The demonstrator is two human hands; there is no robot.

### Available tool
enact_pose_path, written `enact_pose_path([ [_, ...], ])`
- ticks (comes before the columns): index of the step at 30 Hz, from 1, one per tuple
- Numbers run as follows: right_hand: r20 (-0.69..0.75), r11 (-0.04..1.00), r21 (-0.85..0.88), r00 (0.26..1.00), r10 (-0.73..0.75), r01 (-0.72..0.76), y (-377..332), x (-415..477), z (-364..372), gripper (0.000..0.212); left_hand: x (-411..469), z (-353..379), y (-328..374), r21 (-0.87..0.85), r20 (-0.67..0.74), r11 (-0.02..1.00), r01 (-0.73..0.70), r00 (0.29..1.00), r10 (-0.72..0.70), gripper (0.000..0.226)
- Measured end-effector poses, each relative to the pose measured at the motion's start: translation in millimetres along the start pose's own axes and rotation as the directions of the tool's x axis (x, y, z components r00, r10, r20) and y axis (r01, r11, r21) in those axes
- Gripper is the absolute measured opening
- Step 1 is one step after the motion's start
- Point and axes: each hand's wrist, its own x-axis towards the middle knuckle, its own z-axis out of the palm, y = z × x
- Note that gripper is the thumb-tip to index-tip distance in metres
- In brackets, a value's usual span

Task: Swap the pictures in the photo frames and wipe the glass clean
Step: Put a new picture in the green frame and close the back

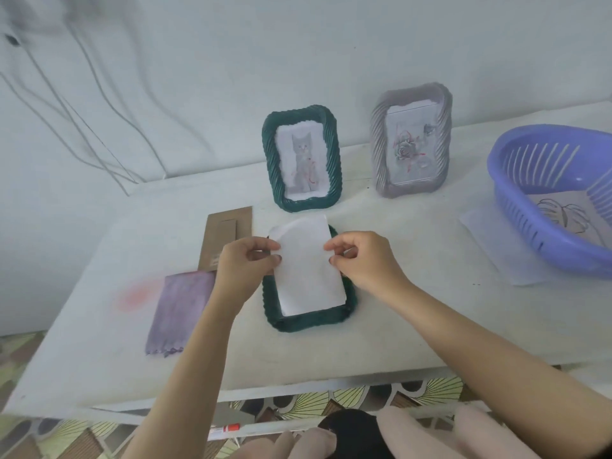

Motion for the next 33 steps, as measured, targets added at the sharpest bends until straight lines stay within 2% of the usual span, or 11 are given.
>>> enact_pose_path([
  [5,0.012,0.976,-0.215,1.0,-0.017,0.019,4.5,2.7,8.4,0.021,10.1,-1.8,-13.0,0.148,0.041,0.987,-0.065,0.997,0.059,0.019],
  [11,0.038,0.947,-0.319,0.999,-0.03,0.041,9.5,2.9,10.2,0.023,17.2,1.0,-23.3,0.289,0.071,0.945,-0.155,0.988,0.14,0.018],
  [14,0.044,0.926,-0.372,0.998,-0.055,0.067,10.6,4.7,11.2,0.026,17.2,3.0,-29.0,0.392,0.109,0.892,-0.225,0.974,0.198,0.018],
  [18,0.072,0.918,-0.386,0.995,-0.066,0.089,10.5,5.0,11.0,0.035,20.2,3.4,-34.5,0.552,0.122,0.773,-0.313,0.947,0.296,0.027],
  [25,0.083,0.922,-0.376,0.994,-0.064,0.091,14.8,5.2,14.6,0.044,23.5,1.9,-42.3,0.499,0.19,0.804,-0.324,0.946,0.263,0.037],
  [30,0.073,0.915,-0.392,0.995,-0.073,0.095,17.8,3.9,17.3,0.041,18.2,3.4,-46.0,0.57,0.215,0.72,-0.396,0.918,0.335,0.037],
  [33,0.049,0.913,-0.395,0.995,-0.087,0.099,18.9,3.3,18.4,0.038,15.6,4.0,-52.6,0.606,0.216,0.683,-0.408,0.91,0.353,0.044],
])
